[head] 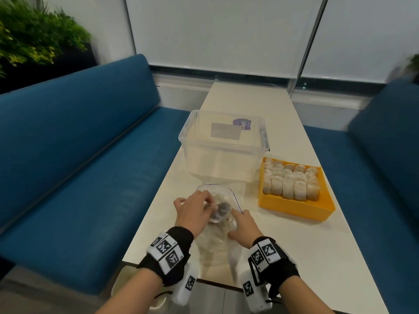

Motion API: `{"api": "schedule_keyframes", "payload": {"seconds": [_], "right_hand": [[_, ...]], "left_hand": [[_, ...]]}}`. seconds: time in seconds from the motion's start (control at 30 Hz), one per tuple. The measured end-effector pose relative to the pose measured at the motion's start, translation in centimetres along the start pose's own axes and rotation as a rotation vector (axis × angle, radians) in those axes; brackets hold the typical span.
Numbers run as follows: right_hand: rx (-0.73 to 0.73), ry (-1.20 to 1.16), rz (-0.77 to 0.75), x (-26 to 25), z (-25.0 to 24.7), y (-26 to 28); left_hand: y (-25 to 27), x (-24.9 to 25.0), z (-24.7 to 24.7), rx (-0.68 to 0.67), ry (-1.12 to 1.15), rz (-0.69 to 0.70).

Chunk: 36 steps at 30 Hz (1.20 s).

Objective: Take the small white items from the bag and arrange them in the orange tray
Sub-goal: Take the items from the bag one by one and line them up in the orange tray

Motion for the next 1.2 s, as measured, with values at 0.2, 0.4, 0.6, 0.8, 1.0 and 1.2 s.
{"api": "schedule_keyframes", "payload": {"seconds": [0.2, 0.4, 0.6, 0.8, 1.0, 1.2], "right_hand": [[0.084, 0.0, -0.037, -0.8, -4.1, 0.7], [0.395, -0.31, -0.228, -5.2, -11.5, 2.9], [0.214, -0.743, -0.136, -7.4, -9.6, 3.4], [0.201, -0.644, -0.218, -7.5, -9.8, 2.0], [-0.135, -0.27, -0.364, -11.0, -9.8, 2.0], [-0.15, 0.186, -0.489, -13.3, -11.1, 1.3]], "left_hand": [[-1.3, -1.4, -3.3, 0.094, 0.678, -0.264], [-0.5, -1.4, -0.2, -0.063, 1.229, -0.615], [0.5, 0.2, 1.5, -0.083, 1.295, -0.661], [1.5, 2.0, 2.4, -0.226, 1.331, -0.683], [2.5, 3.3, 3.1, -0.463, 1.424, -0.803], [2.7, 4.6, 3.6, -0.517, 1.483, -0.847]]}}
Point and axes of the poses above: each hand's wrist, its own y-axis away from the middle knuckle, its own z-axis out of the palm, x = y × z, the point moved 10 cm from there along -y, towards the middle knuckle, and after that the axes turned 6 degrees about x, right-handed, at the moved point
